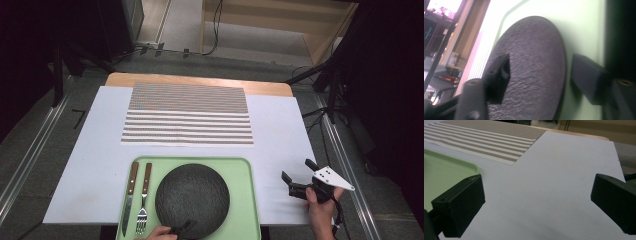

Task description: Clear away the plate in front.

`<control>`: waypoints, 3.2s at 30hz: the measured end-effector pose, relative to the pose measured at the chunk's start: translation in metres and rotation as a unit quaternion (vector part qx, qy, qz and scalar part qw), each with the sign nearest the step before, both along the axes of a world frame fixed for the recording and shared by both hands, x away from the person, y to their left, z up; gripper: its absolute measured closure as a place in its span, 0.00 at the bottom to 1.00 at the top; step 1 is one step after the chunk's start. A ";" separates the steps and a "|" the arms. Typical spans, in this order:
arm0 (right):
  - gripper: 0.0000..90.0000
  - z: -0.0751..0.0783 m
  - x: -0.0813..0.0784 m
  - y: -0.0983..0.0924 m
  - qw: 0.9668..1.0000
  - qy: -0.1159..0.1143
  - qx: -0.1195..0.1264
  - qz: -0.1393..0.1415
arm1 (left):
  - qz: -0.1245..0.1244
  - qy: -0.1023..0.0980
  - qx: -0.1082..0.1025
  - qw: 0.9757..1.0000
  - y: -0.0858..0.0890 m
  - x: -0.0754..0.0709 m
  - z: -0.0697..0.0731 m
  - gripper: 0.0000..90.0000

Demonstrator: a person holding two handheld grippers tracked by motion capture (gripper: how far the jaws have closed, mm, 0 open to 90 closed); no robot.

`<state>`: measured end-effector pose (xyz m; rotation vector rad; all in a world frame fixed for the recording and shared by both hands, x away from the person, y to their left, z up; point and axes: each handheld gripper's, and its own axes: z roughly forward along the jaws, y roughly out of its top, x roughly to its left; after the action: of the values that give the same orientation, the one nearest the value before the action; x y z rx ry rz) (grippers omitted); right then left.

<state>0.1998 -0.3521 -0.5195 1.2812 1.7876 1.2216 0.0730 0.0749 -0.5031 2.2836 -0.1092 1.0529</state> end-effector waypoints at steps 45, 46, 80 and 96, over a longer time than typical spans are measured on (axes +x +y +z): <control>0.00 0.000 0.000 0.000 1.000 -0.002 -0.004 0.002 | 0.131 0.067 -0.195 0.970 0.083 0.069 0.034 0.00; 0.00 0.000 0.000 0.000 1.000 -0.002 -0.004 0.002 | 0.135 0.068 -0.199 0.968 0.085 0.071 0.034 0.00; 0.00 0.000 0.001 0.001 1.000 -0.001 -0.004 0.003 | 0.258 0.113 -0.294 0.913 0.175 0.132 0.030 0.00; 0.00 0.000 0.001 0.001 1.000 -0.001 -0.005 0.004 | 0.287 0.154 -0.326 0.887 0.206 0.158 0.023 0.00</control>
<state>0.2012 -0.3510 -0.5198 1.2679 1.7956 1.2162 0.2313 0.2806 -0.4796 1.8301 0.9610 0.7972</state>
